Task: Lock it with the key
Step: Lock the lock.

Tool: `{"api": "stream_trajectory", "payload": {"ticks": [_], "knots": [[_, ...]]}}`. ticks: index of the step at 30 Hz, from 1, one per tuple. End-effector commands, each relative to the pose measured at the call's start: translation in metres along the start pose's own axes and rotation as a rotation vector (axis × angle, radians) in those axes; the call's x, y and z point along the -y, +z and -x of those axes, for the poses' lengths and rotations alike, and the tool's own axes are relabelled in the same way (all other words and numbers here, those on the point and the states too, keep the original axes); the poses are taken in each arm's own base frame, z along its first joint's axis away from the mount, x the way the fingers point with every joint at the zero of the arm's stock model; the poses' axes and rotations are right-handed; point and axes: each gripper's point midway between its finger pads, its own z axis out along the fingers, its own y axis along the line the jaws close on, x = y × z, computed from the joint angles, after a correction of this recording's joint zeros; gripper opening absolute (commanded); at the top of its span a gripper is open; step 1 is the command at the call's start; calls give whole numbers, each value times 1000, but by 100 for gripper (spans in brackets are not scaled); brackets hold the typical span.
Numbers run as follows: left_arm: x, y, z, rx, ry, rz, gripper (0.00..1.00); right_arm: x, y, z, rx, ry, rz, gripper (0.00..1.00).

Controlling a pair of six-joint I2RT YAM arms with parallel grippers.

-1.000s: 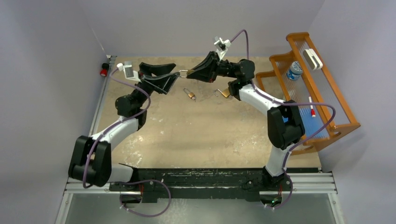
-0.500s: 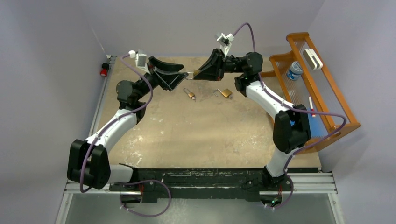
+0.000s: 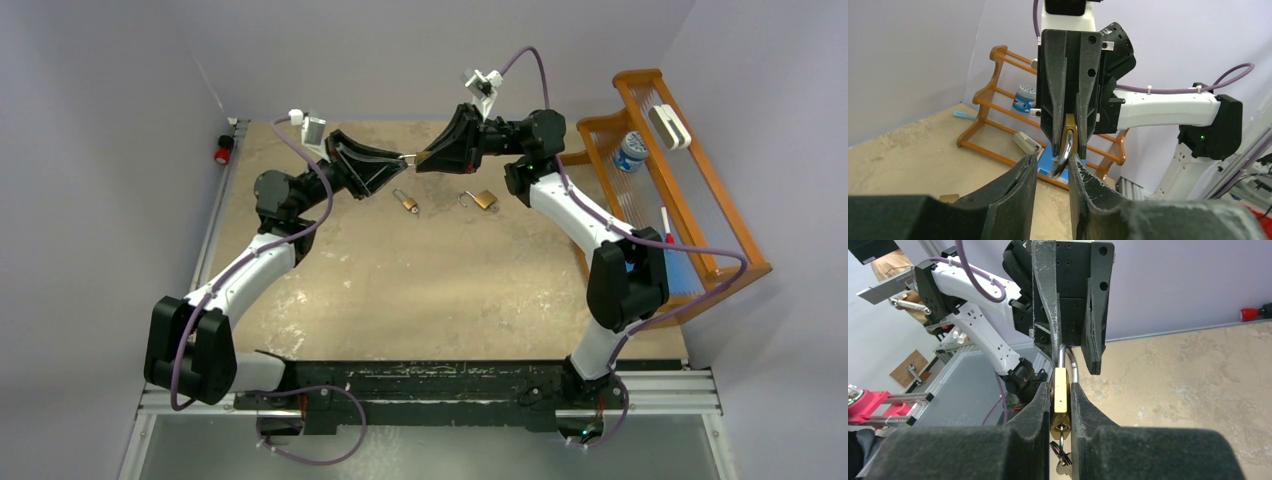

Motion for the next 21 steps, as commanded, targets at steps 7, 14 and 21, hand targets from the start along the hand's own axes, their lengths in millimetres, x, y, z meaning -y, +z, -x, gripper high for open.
{"api": "stream_trajectory", "payload": {"ticks": [7, 14, 21], "knots": [[24, 5, 19, 45, 49, -96, 0, -23, 3, 27, 21, -121, 27, 0], [30, 7, 17, 53, -9, -145, 0, -19, 4, 30, 32, -133, 11, 0], [33, 13, 7, 35, -74, -176, 0, -18, 7, 31, 40, -145, 10, 0]]}}
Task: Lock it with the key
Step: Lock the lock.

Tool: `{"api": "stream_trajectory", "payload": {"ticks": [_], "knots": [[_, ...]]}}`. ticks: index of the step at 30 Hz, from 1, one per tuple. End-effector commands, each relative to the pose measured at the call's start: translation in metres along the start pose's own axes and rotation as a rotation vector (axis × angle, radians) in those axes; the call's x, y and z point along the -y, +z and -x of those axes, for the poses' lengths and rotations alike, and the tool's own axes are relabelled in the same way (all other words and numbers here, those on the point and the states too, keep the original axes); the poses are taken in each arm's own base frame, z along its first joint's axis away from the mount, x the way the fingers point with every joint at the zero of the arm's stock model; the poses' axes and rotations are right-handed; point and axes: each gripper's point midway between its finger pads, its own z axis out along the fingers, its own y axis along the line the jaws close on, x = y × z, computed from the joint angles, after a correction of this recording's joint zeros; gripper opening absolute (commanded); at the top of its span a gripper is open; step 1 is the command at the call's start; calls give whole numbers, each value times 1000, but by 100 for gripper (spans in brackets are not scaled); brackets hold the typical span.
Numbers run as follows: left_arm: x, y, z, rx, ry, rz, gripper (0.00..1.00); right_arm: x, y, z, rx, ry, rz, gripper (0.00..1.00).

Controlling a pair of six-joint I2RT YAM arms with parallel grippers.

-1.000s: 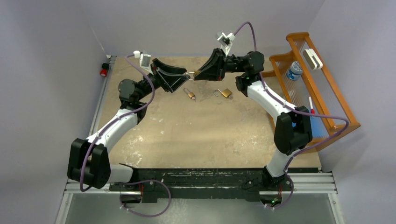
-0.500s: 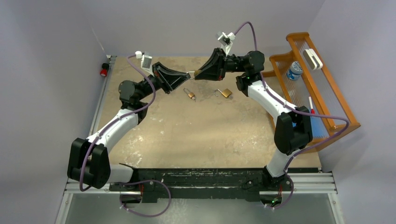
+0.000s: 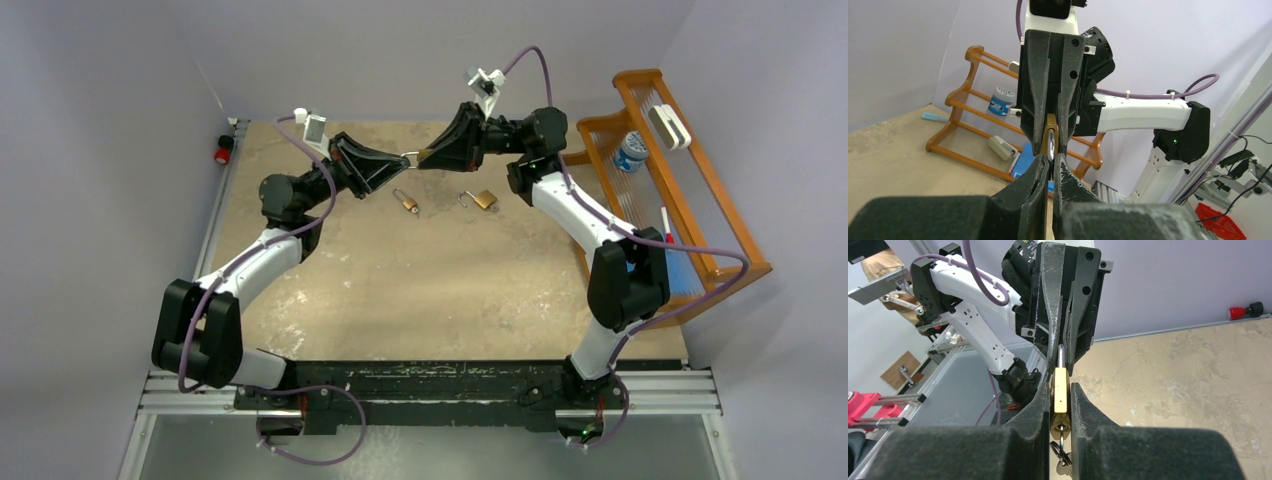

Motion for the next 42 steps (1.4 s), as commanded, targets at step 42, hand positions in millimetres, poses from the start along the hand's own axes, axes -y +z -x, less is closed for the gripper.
{"api": "stream_trajectory", "payload": {"ticks": [42], "knots": [[-6, 18, -29, -60, 167, 96, 0, -39, 56, 24, 67, -122, 97, 0]]}}
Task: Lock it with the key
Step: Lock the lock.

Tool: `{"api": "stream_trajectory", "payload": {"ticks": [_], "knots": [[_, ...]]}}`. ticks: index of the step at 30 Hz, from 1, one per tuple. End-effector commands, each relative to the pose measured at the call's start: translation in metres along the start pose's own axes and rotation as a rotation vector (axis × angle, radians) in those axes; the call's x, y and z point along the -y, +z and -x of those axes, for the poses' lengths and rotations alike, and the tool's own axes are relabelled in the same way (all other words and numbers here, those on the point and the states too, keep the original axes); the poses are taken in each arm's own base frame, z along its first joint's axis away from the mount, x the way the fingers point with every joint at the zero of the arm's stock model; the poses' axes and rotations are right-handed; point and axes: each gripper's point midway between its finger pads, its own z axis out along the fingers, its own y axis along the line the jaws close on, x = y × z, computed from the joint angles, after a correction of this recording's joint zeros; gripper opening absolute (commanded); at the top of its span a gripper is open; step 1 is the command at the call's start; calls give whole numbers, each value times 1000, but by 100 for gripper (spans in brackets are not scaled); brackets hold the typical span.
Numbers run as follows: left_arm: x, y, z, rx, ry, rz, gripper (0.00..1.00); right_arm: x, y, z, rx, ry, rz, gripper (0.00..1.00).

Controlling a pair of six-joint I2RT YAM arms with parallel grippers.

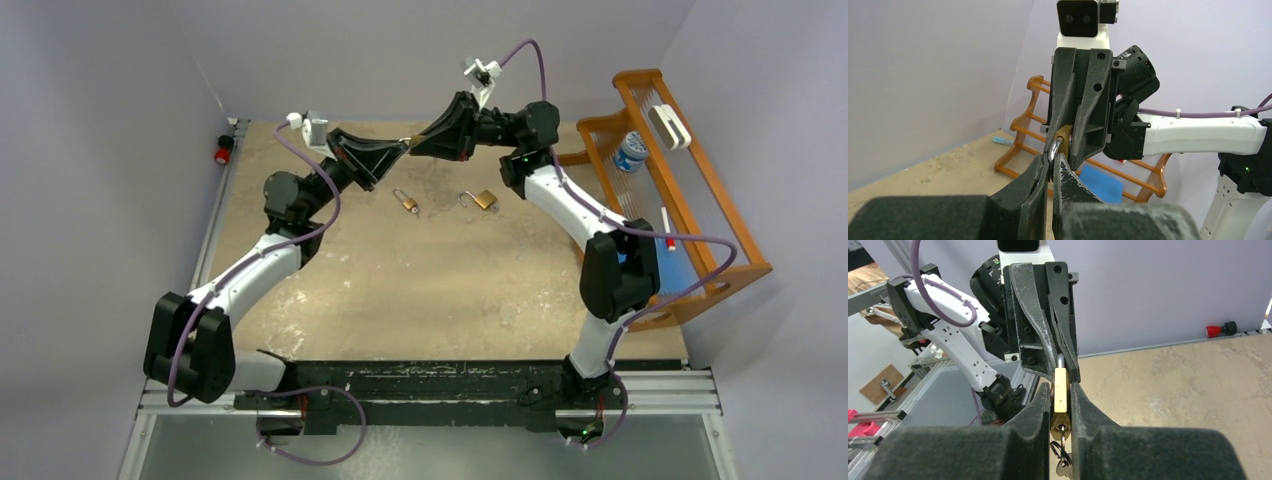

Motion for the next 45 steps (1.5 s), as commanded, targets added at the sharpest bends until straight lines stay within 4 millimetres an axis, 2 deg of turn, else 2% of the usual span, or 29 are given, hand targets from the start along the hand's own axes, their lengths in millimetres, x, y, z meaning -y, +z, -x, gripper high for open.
{"api": "stream_trajectory", "payload": {"ticks": [1, 6, 8, 10, 12, 16, 19, 24, 30, 32, 34, 38, 40, 45], "knots": [[20, -2, -27, -123, -29, -54, 0, -57, 35, 12, 14, -84, 99, 0], [12, -20, 11, -29, -3, -21, 0, -50, -8, 25, 50, -95, 19, 0], [13, -25, 19, -7, -5, -23, 0, -47, -17, 28, 55, -99, -10, 0], [11, -25, 17, -15, -7, -21, 0, -42, -14, 29, 65, -106, -38, 0], [12, -20, 10, -23, -37, -38, 0, -42, -3, 23, 60, -97, -27, 0], [28, -5, -7, -30, -100, -114, 0, -43, 22, 10, 48, -64, 30, 0], [33, -2, -8, -23, -103, -124, 0, -44, 26, 5, 50, -46, 55, 0], [20, -6, -11, -62, -31, -38, 0, -39, 16, 2, 8, -71, -10, 0], [7, -22, 8, -33, 19, 18, 0, -32, -24, 18, 34, -106, -107, 0], [5, -23, 7, -48, 28, 25, 0, -28, -28, 20, 42, -109, -136, 0], [7, -18, 1, -59, 11, 5, 0, -22, -23, 21, 38, -116, -157, 0], [18, -5, -16, -78, -37, -42, 0, -21, 7, 6, 2, -111, -121, 0], [24, -1, -18, -71, -50, -64, 0, -20, 19, 0, -6, -101, -96, 0], [27, 0, -13, -58, -36, -69, 0, -19, 24, -7, -5, -69, -67, 0]]}}
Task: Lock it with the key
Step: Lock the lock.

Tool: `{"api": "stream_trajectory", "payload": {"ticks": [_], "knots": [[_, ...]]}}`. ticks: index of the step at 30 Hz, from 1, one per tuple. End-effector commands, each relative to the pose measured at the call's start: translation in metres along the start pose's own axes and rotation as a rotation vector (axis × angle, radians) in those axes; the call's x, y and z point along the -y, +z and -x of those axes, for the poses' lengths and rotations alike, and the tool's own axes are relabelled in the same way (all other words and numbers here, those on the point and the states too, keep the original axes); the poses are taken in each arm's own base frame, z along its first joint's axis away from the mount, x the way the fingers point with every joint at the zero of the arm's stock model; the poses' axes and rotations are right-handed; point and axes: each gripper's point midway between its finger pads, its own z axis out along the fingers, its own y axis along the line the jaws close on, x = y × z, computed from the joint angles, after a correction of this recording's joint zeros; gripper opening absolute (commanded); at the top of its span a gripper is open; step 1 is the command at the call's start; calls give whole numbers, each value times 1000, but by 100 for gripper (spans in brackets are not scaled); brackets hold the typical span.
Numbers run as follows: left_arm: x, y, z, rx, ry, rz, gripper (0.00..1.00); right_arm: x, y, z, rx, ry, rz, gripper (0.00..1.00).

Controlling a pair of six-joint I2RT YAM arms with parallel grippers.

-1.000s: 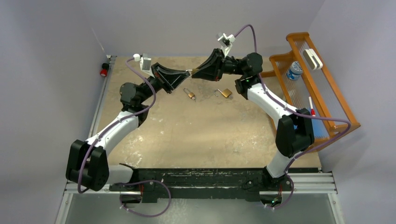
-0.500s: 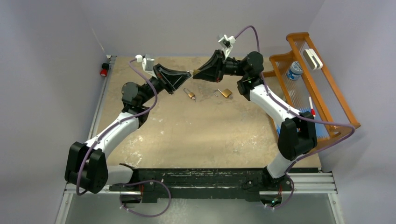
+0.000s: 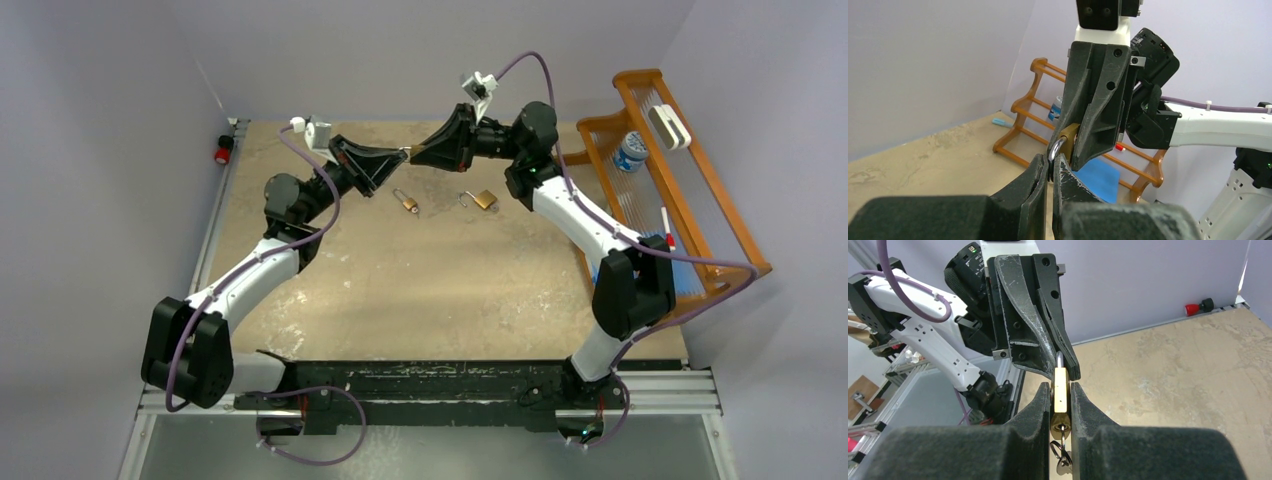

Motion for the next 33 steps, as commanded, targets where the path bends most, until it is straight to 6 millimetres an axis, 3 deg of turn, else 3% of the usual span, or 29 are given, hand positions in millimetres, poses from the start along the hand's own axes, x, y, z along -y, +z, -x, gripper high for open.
{"api": "stream_trajectory", "payload": {"ticks": [1, 9, 16, 17, 19, 22, 26, 33], "knots": [[31, 9, -2, -18, 15, -113, 0, -26, 25, 13, 25, -70, 69, 0], [23, -10, 23, 28, 58, -73, 0, -14, -11, 20, 20, -93, -29, 0], [40, -12, 34, 69, 21, -163, 0, -12, -11, 26, 37, -95, -16, 0], [40, -13, 34, 70, 16, -167, 0, -13, -11, 24, 29, -92, -1, 6], [42, -14, 36, 70, 23, -173, 0, -13, -13, 22, 20, -88, 6, 33], [45, -17, 43, 77, 41, -177, 0, -10, -21, 23, 22, -99, -20, 53], [47, -19, 54, 78, 72, -185, 0, -3, -36, 25, 25, -104, -56, 59], [48, -18, 57, 71, 79, -192, 0, 3, -46, 24, 30, -103, -72, 58]]}}
